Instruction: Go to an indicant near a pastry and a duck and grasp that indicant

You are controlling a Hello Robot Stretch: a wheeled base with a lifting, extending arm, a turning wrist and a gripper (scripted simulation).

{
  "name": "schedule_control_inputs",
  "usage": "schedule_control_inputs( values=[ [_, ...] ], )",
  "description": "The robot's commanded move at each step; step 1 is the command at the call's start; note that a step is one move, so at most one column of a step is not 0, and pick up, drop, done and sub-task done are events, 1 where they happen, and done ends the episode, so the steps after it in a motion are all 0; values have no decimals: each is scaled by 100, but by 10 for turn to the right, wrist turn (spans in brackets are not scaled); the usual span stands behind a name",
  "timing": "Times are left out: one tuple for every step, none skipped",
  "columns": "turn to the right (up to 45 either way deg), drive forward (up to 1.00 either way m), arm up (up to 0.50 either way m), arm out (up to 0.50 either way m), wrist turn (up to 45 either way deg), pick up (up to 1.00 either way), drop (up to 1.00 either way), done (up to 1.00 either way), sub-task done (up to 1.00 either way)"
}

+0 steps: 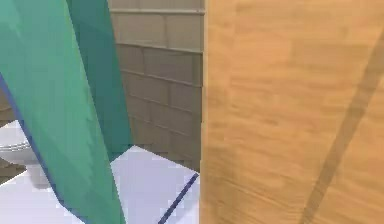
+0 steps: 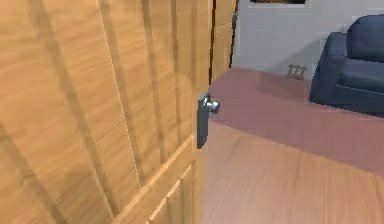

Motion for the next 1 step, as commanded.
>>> schedule_control_inputs(
  values=[
    [-450, 0, 0, 0, 0, 0, 0, 0, 0]
  ],
)
